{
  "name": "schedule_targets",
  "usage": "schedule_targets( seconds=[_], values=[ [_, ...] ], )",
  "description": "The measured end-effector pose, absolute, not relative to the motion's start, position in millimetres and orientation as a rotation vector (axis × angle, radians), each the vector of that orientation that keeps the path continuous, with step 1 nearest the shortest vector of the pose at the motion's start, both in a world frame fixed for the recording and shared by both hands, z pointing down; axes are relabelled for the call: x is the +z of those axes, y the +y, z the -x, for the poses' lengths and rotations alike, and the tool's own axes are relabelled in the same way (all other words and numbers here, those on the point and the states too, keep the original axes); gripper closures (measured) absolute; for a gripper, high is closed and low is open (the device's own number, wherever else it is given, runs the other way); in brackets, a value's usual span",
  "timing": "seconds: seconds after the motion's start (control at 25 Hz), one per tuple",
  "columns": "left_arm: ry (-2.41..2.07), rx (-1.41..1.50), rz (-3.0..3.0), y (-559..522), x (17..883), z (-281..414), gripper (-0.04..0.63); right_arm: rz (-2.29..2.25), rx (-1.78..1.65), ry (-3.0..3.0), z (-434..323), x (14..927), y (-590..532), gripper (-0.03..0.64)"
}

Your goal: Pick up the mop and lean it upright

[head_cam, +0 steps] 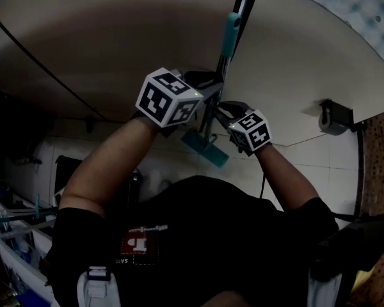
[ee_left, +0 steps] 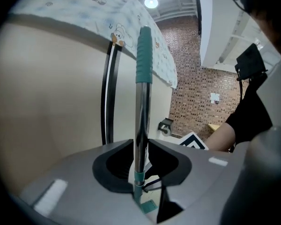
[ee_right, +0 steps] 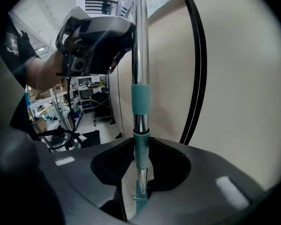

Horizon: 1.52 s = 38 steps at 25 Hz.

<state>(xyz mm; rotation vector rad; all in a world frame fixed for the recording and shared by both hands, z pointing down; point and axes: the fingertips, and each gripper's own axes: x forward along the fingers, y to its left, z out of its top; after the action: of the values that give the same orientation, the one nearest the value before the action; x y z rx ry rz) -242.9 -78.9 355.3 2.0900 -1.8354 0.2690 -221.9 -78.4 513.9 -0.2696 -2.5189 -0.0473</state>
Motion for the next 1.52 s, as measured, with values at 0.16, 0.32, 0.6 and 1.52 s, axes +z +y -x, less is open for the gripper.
schedule_targets(
  seconds=[0.16, 0.32, 0.6, 1.52],
  values=[
    [-1.793, 0.211, -2.043, -62.1, 409.4, 245.9, 0.499, 0.300, 0.001, -2.424, 212.3, 568.5, -75.3, 0.503],
    [-1.756, 0.129, -1.939, -36.0, 472.8, 249.3, 0.499, 0.343, 0.022, -2.338, 205.1, 619.2, -72.5, 0.506],
    [-1.671, 0.017, -1.732, 18.0, 571.5, 237.6, 0.499, 0.379, 0.058, -2.244, 212.2, 685.1, -67.4, 0.508],
    [-1.754, 0.227, -1.713, 48.1, 641.6, 242.2, 0.552, 0.337, 0.123, -2.148, 261.7, 800.7, -101.5, 0.513]
  ],
)
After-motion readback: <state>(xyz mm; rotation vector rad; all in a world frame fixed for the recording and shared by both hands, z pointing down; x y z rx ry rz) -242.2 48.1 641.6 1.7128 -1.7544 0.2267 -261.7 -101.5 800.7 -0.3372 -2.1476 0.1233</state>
